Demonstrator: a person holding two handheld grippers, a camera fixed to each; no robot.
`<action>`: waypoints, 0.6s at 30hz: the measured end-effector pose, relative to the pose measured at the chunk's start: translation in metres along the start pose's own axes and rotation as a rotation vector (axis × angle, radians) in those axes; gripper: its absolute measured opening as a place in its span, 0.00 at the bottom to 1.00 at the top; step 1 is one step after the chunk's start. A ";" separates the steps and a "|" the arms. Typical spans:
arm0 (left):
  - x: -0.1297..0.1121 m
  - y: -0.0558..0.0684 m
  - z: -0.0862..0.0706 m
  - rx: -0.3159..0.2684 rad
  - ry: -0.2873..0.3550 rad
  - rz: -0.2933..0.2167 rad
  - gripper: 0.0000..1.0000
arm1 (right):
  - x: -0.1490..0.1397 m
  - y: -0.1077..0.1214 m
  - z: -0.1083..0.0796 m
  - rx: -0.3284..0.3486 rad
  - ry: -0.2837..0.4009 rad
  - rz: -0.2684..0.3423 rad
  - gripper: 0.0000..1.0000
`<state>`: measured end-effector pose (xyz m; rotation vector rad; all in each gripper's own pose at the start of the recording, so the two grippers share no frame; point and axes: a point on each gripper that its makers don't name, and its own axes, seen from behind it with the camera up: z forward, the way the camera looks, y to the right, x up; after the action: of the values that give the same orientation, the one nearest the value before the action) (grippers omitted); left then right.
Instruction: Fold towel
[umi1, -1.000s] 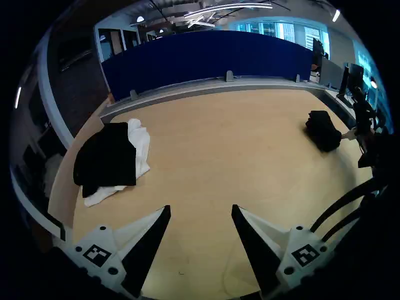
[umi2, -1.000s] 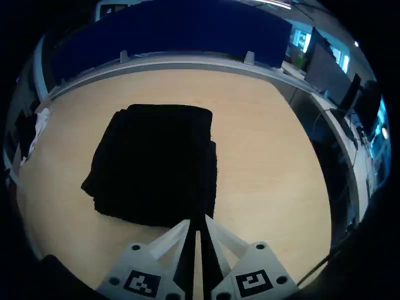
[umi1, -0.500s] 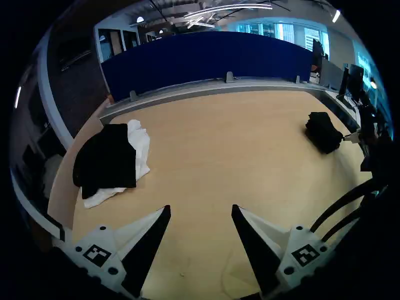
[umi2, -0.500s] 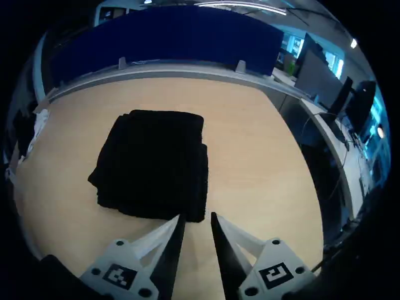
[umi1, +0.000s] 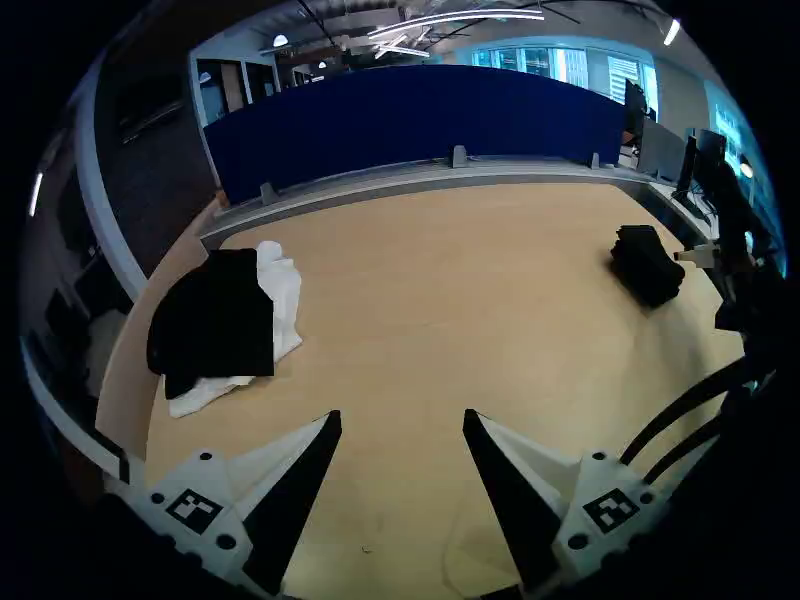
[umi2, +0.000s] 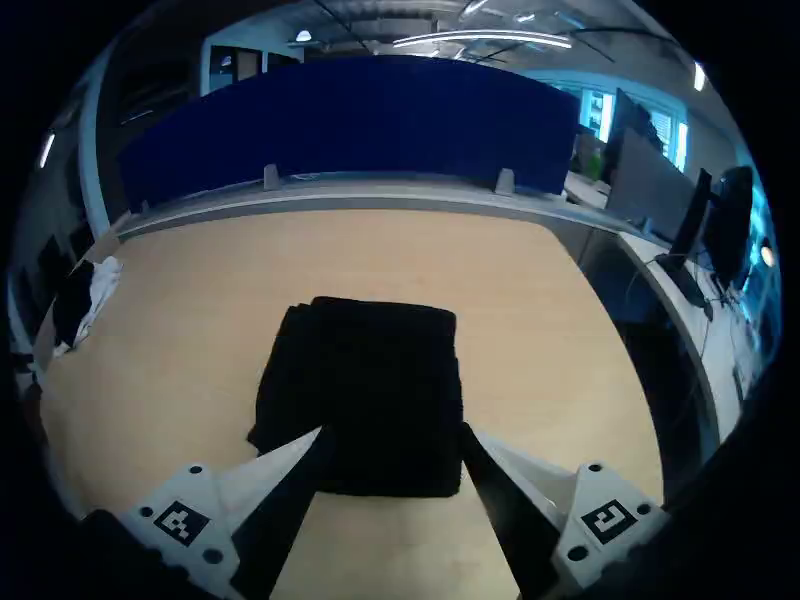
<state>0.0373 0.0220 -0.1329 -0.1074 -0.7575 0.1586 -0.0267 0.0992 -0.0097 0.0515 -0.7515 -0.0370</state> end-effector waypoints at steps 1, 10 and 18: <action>-0.001 -0.001 0.000 0.001 0.000 -0.001 0.90 | 0.002 -0.004 0.002 0.009 0.002 -0.005 0.95; -0.004 -0.004 -0.003 0.010 0.001 -0.004 0.90 | -0.011 -0.027 0.023 0.044 -0.038 -0.055 0.95; -0.005 -0.005 -0.004 0.013 0.001 -0.005 0.90 | -0.035 -0.031 0.030 0.043 -0.075 -0.094 0.95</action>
<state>0.0372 0.0158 -0.1386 -0.0929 -0.7555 0.1589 -0.0734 0.0691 -0.0134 0.1267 -0.8241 -0.1133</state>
